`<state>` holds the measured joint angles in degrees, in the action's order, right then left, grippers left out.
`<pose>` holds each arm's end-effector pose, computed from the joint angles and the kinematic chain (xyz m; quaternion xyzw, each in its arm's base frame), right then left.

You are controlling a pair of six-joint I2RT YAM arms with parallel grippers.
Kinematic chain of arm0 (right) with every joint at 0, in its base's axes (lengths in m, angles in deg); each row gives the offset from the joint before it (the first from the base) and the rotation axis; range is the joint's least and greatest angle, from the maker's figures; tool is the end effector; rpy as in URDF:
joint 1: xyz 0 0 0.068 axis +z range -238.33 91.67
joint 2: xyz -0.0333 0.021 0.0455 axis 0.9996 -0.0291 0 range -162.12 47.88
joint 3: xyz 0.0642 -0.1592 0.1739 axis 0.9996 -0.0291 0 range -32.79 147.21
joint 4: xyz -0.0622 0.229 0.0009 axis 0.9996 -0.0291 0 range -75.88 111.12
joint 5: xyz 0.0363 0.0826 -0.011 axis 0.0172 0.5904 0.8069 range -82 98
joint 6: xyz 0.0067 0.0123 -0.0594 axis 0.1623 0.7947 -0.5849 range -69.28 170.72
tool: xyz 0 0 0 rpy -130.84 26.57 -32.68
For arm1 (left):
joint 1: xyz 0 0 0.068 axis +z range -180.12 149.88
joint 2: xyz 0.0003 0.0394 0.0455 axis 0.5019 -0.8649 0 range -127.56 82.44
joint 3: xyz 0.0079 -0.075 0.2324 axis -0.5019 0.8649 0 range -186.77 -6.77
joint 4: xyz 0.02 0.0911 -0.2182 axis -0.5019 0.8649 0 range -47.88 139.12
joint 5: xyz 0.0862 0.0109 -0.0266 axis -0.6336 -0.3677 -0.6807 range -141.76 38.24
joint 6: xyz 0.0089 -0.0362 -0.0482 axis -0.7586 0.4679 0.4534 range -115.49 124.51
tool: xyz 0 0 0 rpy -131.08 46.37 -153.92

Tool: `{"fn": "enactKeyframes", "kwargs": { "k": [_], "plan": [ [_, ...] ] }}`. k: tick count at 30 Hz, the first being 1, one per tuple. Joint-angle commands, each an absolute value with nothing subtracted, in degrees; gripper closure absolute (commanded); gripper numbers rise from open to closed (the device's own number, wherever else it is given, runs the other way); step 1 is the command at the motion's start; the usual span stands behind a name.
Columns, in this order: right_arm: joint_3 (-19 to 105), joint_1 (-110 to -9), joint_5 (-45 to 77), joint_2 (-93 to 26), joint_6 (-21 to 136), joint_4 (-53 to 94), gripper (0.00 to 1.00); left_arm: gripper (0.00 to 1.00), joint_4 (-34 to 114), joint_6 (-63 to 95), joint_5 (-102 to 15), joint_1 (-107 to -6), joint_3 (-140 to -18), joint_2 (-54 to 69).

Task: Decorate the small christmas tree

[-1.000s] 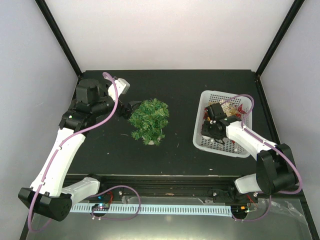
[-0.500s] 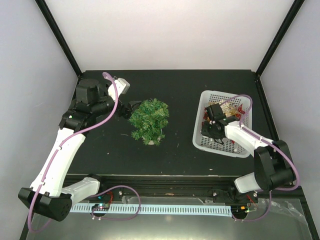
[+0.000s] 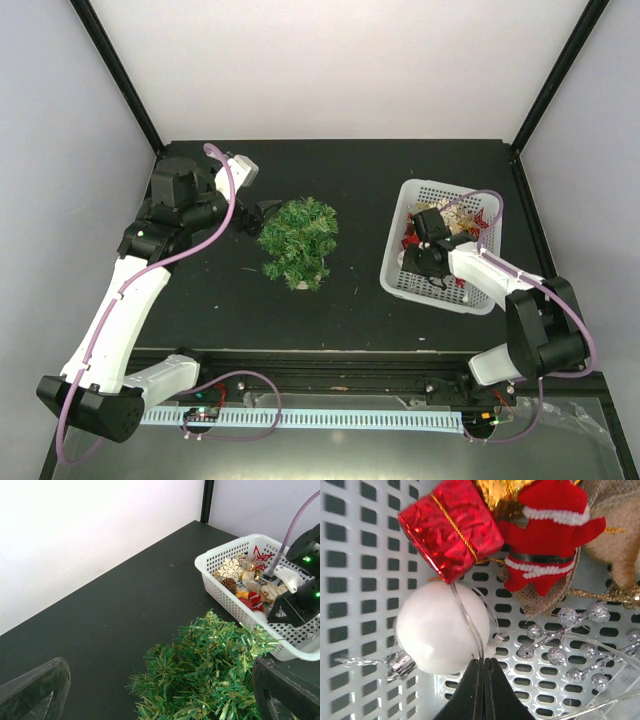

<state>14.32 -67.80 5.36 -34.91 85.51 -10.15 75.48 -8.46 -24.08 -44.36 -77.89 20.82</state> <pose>0.2351 0.0859 0.1571 0.1261 0.9714 0.0728 0.1874 0.2074 -0.0744 0.3689 0.3182 0.7602 -0.2063 0.5275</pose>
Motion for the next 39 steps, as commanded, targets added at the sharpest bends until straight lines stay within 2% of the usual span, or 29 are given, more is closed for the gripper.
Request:
{"fn": "enactKeyframes", "kwargs": {
  "k": [1, 12, 20, 25, 32, 39],
  "plan": [
    [13.3, -67.7, 6.2, -35.5, 85.3, -10.9, 0.99, 0.01, 74.4, -7.6, -23.7, -43.9, -78.0, 21.3],
    [21.8, -67.7, 0.0, -24.2, 82.4, -20.5, 0.99, 0.01, 76.9, -8.6, -22.9, -43.9, -83.9, 21.1],
    [31.7, -67.7, -4.5, -16.5, 80.4, -29.5, 0.99, 0.01, 82.3, -10.7, -12.1, -45.2, -91.2, 18.4],
    [37.6, -67.7, -4.2, -12.2, 80.7, -31.4, 0.99, 0.01, 88.4, -14.2, -10.6, -50.9, -96.6, 14.7],
    [49.3, -67.7, 3.1, -9.5, 82.4, -32.0, 0.99, 0.01, 95.0, -15.7, -6.2, -62.5, -103.3, 7.4],
    [59.4, -67.7, 8.4, -9.8, 82.6, -33.2, 0.99, 0.01, 93.7, -12.3, -3.9, -68.5, -107.0, 0.0]
  ]
}}
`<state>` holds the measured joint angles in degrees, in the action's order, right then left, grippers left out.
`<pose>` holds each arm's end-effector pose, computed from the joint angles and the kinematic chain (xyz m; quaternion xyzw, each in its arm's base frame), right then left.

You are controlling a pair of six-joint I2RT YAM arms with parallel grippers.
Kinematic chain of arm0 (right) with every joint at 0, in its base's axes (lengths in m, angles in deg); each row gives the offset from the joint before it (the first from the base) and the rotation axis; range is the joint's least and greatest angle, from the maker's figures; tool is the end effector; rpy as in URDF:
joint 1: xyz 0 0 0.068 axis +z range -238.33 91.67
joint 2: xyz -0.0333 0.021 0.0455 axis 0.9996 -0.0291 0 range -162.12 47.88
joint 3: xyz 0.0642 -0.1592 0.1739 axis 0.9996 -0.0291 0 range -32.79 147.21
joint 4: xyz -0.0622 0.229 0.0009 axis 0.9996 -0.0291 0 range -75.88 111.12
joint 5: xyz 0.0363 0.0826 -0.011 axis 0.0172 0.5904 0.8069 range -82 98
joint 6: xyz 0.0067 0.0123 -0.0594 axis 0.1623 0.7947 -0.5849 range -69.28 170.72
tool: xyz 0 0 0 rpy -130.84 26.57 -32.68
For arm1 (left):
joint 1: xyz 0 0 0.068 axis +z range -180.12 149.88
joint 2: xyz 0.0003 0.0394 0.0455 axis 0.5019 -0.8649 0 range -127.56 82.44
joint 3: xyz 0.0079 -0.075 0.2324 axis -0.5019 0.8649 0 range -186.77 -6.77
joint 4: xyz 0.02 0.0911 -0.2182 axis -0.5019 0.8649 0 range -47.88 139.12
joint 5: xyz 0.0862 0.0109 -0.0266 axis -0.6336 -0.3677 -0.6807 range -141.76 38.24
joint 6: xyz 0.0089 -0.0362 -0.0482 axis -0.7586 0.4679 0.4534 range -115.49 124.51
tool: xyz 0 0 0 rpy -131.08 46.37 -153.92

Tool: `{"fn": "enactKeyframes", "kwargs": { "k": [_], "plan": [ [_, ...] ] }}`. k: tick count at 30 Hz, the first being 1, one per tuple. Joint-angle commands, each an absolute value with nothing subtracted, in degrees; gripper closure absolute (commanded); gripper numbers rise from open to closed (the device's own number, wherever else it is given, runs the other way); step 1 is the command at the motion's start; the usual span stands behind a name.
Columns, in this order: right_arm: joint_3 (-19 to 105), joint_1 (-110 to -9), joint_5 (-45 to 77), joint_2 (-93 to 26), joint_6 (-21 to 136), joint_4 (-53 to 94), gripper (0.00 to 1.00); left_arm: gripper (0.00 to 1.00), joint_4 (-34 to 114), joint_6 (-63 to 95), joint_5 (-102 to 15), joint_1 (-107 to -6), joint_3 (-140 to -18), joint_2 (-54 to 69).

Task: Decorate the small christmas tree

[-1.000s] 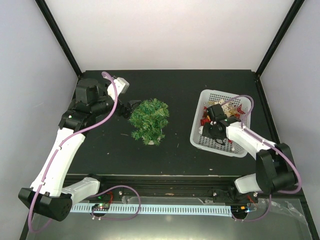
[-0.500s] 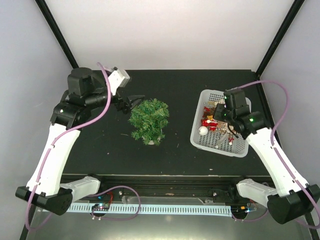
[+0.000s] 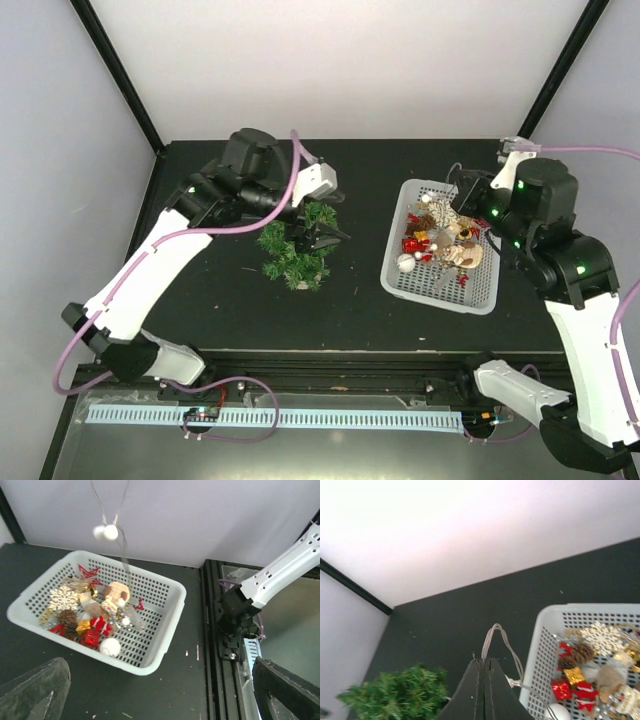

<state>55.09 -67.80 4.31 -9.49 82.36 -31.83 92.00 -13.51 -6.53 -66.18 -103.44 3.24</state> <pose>0.1530 0.0542 0.4282 0.0982 0.8251 0.2204 0.5109 0.1884 -0.1771 0.4100 0.5327 0.6364 -0.4025 0.3862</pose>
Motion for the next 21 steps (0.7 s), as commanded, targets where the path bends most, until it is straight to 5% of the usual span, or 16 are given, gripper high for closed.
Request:
{"fn": "enactKeyframes", "kwargs": {
  "k": [1, 21],
  "plan": [
    [60.4, -67.7, 8.8, -9.8, 82.5, -33.2, 0.99, 0.01, 93.5, -12.3, -4.5, -69.1, -107.6, -0.9],
    [86.0, -67.7, 16.4, -18.3, 86.3, -33.0, 0.99, 0.01, 76.1, 0.5, -5.4, -71.3, -109.0, -12.5]
  ]
}}
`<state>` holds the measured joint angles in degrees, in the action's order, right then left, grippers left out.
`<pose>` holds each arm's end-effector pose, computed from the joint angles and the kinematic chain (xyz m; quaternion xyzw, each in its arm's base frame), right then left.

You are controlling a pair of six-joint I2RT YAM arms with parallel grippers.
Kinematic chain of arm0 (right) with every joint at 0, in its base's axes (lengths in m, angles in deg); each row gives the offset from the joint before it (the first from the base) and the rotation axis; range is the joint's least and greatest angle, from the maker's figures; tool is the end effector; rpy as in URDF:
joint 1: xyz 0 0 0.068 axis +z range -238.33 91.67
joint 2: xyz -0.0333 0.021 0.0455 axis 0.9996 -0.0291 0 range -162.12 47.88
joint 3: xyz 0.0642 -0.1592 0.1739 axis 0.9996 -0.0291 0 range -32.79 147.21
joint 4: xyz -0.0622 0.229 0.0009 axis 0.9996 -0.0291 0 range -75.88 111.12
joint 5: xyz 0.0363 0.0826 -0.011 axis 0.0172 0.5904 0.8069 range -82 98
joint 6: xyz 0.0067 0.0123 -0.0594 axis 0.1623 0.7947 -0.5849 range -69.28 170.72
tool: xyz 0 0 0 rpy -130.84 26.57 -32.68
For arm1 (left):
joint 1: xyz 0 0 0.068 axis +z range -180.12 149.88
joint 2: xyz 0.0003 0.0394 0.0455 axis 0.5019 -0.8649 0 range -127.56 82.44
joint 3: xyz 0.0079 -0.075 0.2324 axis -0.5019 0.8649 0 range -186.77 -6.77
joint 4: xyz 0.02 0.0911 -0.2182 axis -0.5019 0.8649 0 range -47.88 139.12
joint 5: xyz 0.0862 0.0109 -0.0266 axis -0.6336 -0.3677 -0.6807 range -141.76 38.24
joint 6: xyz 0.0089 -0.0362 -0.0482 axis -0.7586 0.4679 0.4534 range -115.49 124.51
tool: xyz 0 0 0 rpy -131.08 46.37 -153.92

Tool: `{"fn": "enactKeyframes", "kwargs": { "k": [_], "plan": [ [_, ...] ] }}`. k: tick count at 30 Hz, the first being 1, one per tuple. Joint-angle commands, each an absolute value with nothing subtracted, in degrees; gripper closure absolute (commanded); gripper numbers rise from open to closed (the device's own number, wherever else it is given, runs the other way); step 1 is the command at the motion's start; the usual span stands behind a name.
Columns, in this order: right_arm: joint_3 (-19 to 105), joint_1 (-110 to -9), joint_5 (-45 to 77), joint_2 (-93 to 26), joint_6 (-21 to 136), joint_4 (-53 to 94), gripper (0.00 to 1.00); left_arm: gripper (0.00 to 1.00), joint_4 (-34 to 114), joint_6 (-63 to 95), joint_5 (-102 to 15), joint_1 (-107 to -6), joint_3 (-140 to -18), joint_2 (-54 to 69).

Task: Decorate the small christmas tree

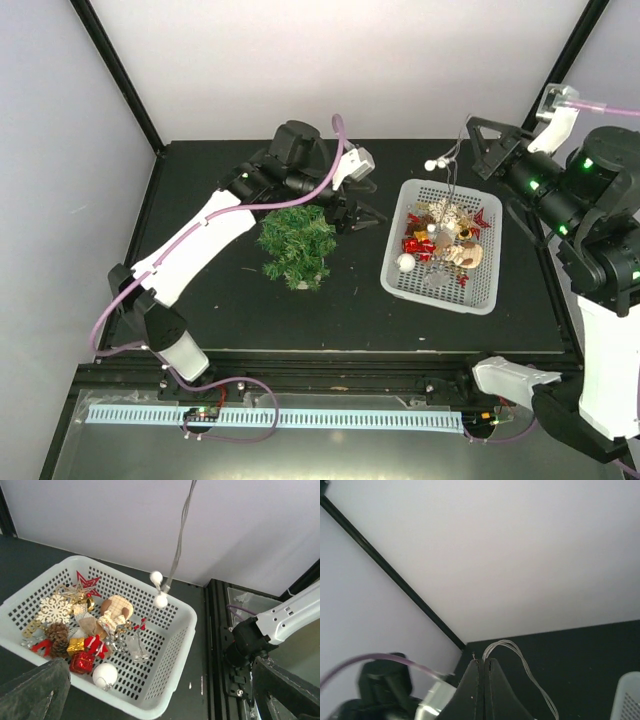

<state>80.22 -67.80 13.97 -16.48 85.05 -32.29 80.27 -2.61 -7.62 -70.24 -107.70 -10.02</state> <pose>0.1267 0.0526 0.5190 0.0532 0.7337 0.3456 0.5826 0.2324 -0.2373 0.3865 0.4940 0.6586 -0.4437 0.3541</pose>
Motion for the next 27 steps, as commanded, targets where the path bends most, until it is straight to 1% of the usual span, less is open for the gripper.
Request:
{"fn": "enactKeyframes", "kwargs": {
  "k": [1, 5, 9, 11, 14, 16, 22, 27],
  "plan": [
    [87.5, -67.7, 16.6, -19.0, 86.6, -33.0, 0.99, 0.01, 75.4, 0.4, -5.2, -71.5, -108.4, -13.2],
    [91.2, -67.7, 17.1, -20.3, 87.5, -32.4, 0.99, 0.01, 71.0, 0.6, -4.2, -71.9, -105.9, -14.8],
    [94.4, -67.6, 17.9, -21.8, 88.5, -32.3, 0.99, 0.01, 63.1, 2.4, -3.7, -72.3, -101.2, -15.7],
    [95.3, -67.7, 18.7, -22.3, 89.0, -32.0, 0.99, 0.01, 56.9, 3.4, -2.6, -72.4, -97.9, -15.6],
    [95.8, -67.7, 19.8, -22.5, 89.7, -31.9, 0.99, 0.01, 42.6, 6.8, -1.1, -72.9, -88.9, -14.4],
    [95.6, -67.7, 19.9, -22.2, 90.1, -31.6, 0.99, 0.01, 35.6, 7.9, -0.6, -73.7, -86.1, -14.5],
    [94.1, -67.6, 20.6, -20.9, 90.9, -31.0, 0.99, 0.08, 33.2, 5.6, -3.8, -77.2, -87.4, -18.6],
    [93.3, -67.7, 20.6, -20.1, 90.8, -31.8, 0.99, 0.1, 33.6, 4.6, -4.8, -79.8, -89.2, -20.9]
  ]
}}
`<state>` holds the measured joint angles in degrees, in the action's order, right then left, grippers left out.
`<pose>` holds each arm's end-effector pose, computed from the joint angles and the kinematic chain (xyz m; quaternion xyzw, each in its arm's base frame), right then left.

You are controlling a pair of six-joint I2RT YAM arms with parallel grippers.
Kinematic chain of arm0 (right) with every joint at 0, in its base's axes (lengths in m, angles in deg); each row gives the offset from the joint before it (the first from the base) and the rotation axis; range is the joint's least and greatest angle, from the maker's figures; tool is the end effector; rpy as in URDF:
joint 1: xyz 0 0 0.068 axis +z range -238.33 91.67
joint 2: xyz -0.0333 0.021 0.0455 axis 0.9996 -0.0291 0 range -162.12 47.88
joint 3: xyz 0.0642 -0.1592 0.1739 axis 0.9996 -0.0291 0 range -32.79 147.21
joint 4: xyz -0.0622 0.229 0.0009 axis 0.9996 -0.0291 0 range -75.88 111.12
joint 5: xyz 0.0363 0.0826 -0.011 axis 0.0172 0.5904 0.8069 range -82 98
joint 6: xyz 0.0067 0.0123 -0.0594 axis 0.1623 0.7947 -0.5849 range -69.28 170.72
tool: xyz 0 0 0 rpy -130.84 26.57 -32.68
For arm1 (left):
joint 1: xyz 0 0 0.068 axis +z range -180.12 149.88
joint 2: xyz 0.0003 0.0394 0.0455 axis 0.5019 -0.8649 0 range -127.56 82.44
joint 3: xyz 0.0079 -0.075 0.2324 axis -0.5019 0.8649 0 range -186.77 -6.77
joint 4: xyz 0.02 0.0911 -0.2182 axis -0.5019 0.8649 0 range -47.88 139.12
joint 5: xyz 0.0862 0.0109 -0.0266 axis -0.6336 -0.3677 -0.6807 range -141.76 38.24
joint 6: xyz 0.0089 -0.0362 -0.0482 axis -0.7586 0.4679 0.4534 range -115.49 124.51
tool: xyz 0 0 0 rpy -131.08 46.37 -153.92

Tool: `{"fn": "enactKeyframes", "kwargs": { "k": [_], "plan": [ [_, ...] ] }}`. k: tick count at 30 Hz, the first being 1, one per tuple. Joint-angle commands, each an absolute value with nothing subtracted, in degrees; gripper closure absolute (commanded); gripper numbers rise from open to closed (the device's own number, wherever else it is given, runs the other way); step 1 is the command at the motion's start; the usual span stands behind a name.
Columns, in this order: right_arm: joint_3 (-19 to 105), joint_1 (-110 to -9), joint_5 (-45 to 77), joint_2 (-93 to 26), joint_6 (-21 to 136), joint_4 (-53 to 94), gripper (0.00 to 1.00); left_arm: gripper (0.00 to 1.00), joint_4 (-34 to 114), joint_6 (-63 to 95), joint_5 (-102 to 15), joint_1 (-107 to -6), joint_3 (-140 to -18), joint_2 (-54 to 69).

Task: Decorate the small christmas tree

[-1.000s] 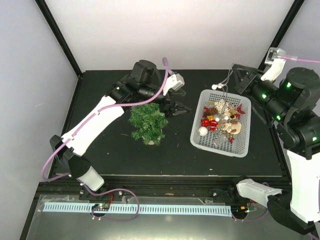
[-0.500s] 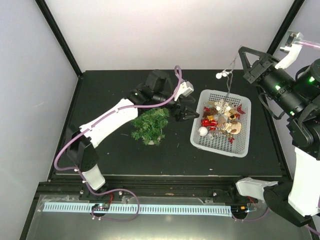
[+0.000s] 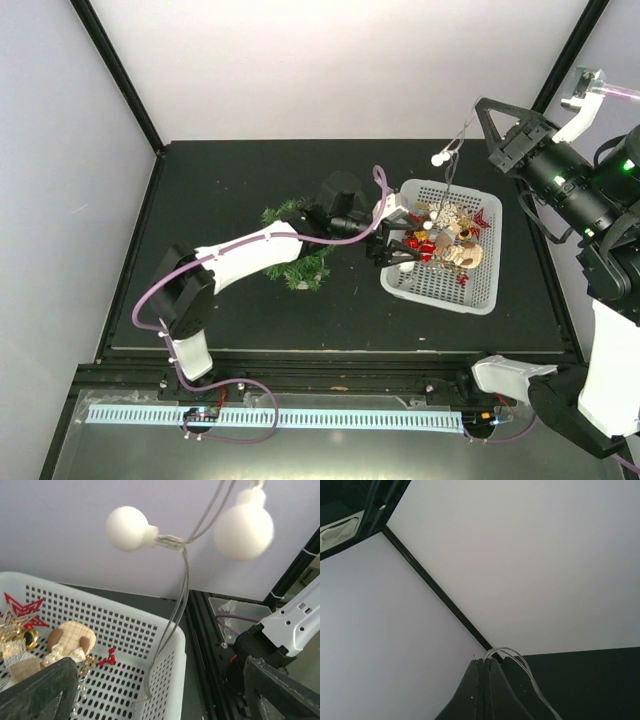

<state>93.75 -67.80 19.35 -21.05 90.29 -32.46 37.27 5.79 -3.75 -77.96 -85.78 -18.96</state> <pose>0.1099 0.0508 0.5577 0.0408 0.6810 0.4229 0.5964 0.2376 -0.3128 0.2839 0.5121 0.5819 -0.5229 0.3546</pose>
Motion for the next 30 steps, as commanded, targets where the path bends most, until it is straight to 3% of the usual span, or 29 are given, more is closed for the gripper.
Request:
{"fn": "enactKeyframes", "kwargs": {
  "k": [1, 5, 9, 11, 21, 23, 30],
  "plan": [
    [93.1, -67.7, 20.6, -20.0, 90.8, -31.7, 0.99, 0.11, 33.9, 4.3, -5.8, -80.3, -89.7, -21.2],
    [92.5, -67.7, 20.9, -19.5, 91.1, -31.6, 0.99, 0.19, 35.4, 4.5, -6.5, -81.5, -93.2, -23.6],
    [92.9, -67.7, 21.3, -19.2, 91.7, -31.6, 0.99, 0.18, 37.5, 3.7, -8.0, -82.4, -96.9, -26.2],
    [92.9, -67.6, 21.3, -19.0, 91.8, -32.1, 0.99, 0.24, 38.7, 3.6, -7.7, -82.6, -98.6, -27.2],
    [93.9, -67.7, 18.8, -18.3, 90.2, -34.2, 0.99, 0.78, 44.3, -0.3, -8.8, -82.2, -98.6, -24.9],
    [93.9, -67.7, 18.9, -18.4, 90.3, -34.3, 0.99, 0.97, 44.4, -0.5, -9.3, -82.2, -97.7, -24.6],
    [93.4, -67.7, 16.5, -16.7, 89.1, -35.6, 0.99, 0.98, 49.3, -3.1, -10.7, -82.2, -98.0, -22.4]
  ]
}}
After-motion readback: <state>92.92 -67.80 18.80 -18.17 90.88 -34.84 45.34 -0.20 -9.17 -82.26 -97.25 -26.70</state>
